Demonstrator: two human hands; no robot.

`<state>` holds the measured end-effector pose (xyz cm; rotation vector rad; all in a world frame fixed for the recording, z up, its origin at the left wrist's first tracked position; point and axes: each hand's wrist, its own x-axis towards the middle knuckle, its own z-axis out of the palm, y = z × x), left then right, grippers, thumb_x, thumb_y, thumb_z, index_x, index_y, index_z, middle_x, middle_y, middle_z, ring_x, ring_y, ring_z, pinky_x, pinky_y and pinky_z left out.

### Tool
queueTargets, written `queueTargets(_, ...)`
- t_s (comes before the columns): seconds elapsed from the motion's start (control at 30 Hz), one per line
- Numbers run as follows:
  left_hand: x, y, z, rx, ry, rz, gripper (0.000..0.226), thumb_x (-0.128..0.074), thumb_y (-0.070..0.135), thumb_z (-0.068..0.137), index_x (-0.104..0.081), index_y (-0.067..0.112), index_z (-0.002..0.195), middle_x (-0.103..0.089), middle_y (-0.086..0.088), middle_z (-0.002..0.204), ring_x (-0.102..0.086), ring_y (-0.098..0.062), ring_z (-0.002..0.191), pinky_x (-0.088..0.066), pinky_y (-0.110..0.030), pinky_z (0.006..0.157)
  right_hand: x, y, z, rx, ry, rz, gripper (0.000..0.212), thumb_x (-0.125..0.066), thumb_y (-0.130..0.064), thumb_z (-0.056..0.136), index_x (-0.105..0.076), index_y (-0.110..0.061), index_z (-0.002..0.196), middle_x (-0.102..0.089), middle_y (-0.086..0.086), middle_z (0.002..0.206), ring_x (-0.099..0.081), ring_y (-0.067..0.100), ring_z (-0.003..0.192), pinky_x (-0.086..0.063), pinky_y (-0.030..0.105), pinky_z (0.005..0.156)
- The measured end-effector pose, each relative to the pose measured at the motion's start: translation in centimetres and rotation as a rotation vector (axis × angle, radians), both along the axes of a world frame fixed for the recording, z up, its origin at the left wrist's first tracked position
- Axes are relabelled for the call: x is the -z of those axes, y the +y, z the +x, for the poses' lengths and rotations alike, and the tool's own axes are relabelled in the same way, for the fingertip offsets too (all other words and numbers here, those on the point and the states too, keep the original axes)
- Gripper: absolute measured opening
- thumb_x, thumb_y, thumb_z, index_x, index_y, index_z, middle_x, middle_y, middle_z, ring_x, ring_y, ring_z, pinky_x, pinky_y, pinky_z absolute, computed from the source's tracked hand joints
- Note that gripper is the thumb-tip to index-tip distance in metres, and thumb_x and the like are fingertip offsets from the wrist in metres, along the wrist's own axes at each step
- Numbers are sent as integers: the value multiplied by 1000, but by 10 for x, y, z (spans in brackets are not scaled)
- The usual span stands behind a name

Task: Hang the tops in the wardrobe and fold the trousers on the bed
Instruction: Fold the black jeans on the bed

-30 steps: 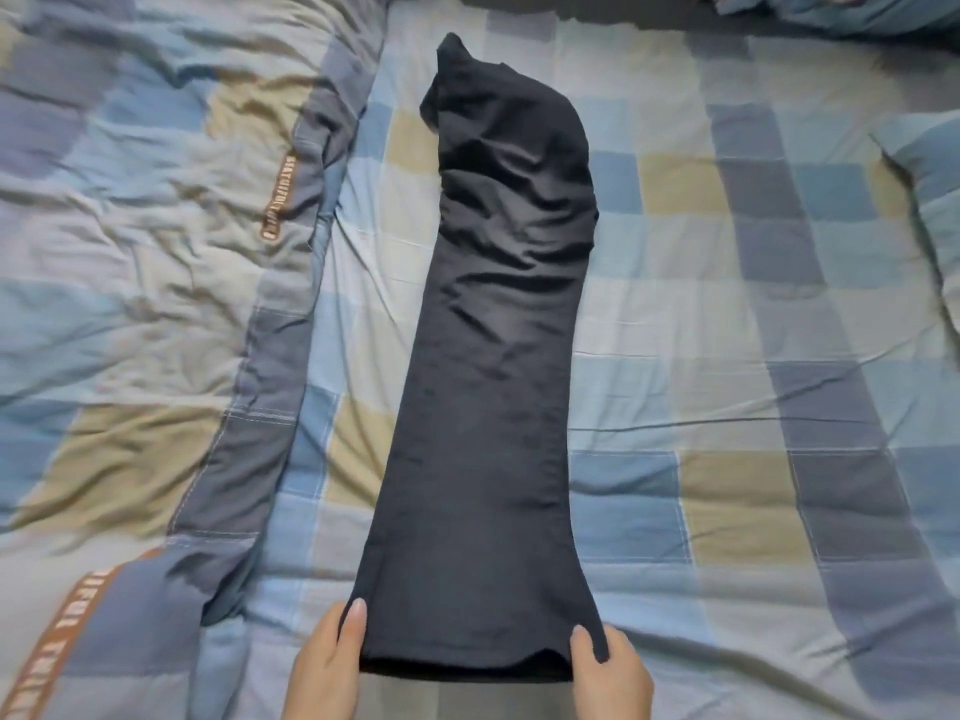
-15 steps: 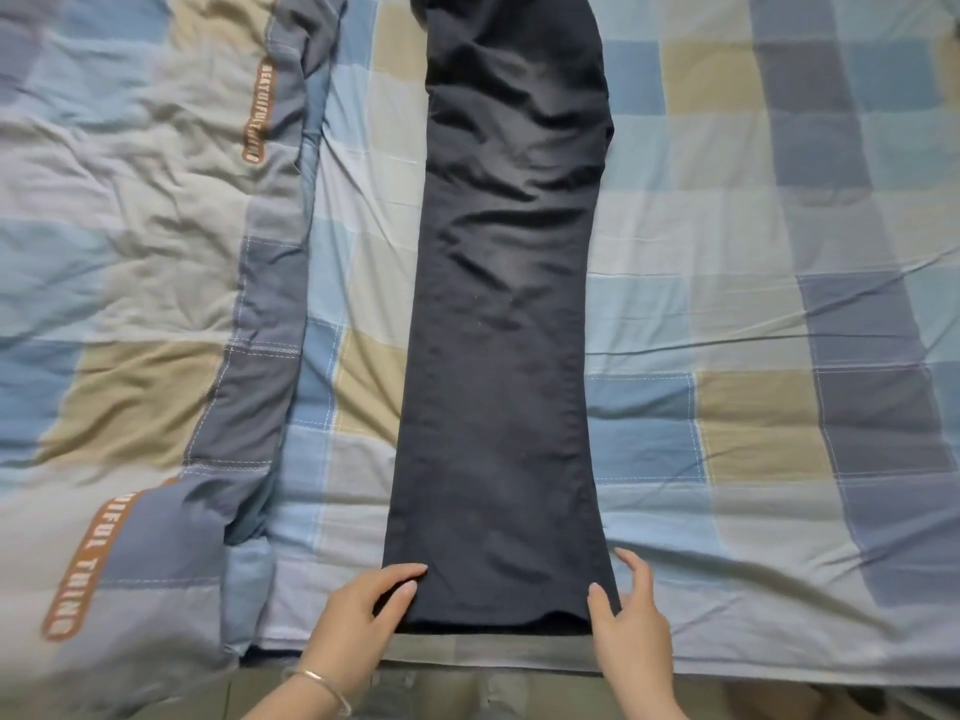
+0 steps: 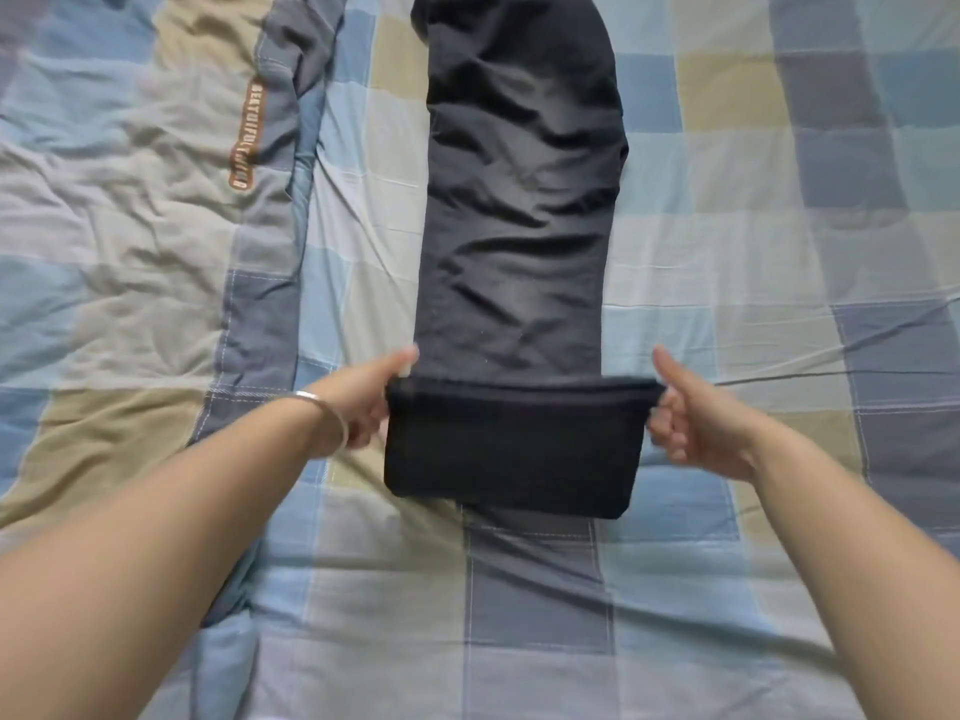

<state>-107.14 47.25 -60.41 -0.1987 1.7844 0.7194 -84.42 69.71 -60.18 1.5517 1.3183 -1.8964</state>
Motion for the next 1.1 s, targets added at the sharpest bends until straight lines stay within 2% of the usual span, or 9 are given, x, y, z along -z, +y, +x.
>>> queueTargets(0.07, 12, 19, -10, -166, 87, 111, 57, -39, 73, 82, -52, 18, 69, -48, 3, 65, -43, -12, 63, -39, -25, 61, 22, 4, -14, -41, 21, 259, 62, -55, -74, 66, -62, -22, 98, -51, -5, 73, -44, 11, 60, -35, 23, 56)
queueTargets(0.13, 31, 22, -3, -153, 145, 138, 57, -44, 74, 79, -60, 20, 88, -57, 4, 87, -48, -14, 86, -39, -31, 82, 53, -9, -19, -88, 7, 519, 47, -62, -56, 78, -64, -20, 109, -64, 5, 103, -58, 20, 87, -39, 26, 71)
queueTargets(0.3, 82, -12, 41, 100, 326, 180, 32, -71, 42, 77, -66, 27, 105, -70, 7, 104, -64, -13, 97, -51, -26, 83, 101, -62, -7, 128, -83, 703, 56, -72, -38, 77, -50, -14, 123, -49, 3, 119, -51, 16, 104, -41, 30, 96)
queueTargets(0.5, 82, -32, 61, 199, 583, 225, 37, -57, 44, 84, -63, 28, 117, -69, 13, 101, -62, -14, 100, -49, -35, 89, 101, -85, 12, 163, -126, 745, 40, -64, -31, 85, -58, -3, 113, -65, 11, 111, -58, 30, 105, -46, 40, 91)
queueTargets(0.63, 77, -14, 53, 55, 673, 342, 30, -55, 22, 93, -59, 19, 122, -62, 15, 106, -55, -6, 103, -41, -23, 89, 80, -69, -12, 127, 6, 914, 22, -60, -22, 89, -44, -19, 75, -52, -1, 73, -46, 26, 76, -30, 29, 66)
queueTargets(0.77, 98, -5, 47, 72, 634, 217, 32, -52, 29, 94, -55, 23, 125, -63, 8, 113, -56, -13, 106, -38, -22, 86, 102, -59, -15, 85, -77, 738, 25, -55, -36, 91, -52, -12, 96, -60, 4, 95, -54, 29, 94, -36, 31, 73)
queueTargets(0.87, 107, -9, 50, 25, 637, 159, 30, -53, 35, 92, -55, 24, 120, -65, 3, 113, -58, -18, 105, -41, -28, 85, 110, -66, -2, 142, -84, 674, 27, -56, -37, 90, -55, -13, 77, -59, 2, 77, -53, 27, 81, -37, 33, 68)
queueTargets(1.0, 105, -29, 69, -156, 756, 227, 46, -62, 18, 88, -40, 18, 129, -51, -4, 112, -60, -18, 78, -48, -35, 83, 112, -86, 11, 62, -134, 708, 26, -57, -36, 89, -62, -11, 87, -65, 4, 83, -57, 28, 86, -40, 33, 71)
queueTargets(1.1, 110, -56, 78, 150, 1055, 371, 52, -56, 12, 81, -40, 22, 130, -36, -7, 125, -55, -24, 101, -48, -44, 92, 115, -91, 4, 94, -222, 797, 26, -60, -33, 88, -55, -8, 91, -59, 6, 84, -54, 32, 87, -40, 37, 74)
